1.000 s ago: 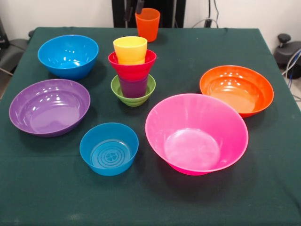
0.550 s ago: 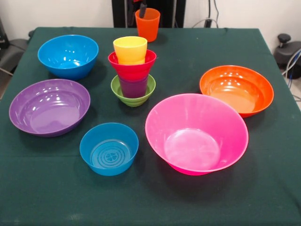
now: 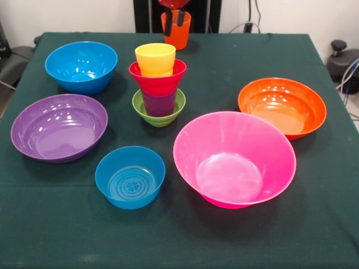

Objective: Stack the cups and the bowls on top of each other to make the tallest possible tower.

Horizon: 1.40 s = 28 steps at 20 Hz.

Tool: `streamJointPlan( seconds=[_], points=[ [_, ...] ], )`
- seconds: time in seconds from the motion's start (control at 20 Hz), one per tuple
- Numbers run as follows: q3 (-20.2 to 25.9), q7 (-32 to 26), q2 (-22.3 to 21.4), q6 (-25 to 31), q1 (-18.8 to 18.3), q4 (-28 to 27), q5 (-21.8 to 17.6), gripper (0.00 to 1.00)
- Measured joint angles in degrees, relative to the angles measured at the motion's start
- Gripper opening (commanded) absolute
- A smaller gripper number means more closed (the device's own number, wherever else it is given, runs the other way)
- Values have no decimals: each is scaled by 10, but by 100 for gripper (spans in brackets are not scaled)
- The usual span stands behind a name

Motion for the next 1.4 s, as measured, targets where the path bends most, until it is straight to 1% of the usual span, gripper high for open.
streamJointPlan(
  seconds=[0.35,0.7,0.95,1.4],
  points=[
    [7,0,-1,0,6,4,0,100],
    [27,0,-12,0,-16,16,-9,100],
    [27,0,-29,0,-26,22,-51,100],
    [25,0,-73,0,-34,26,-140,100]
  ],
)
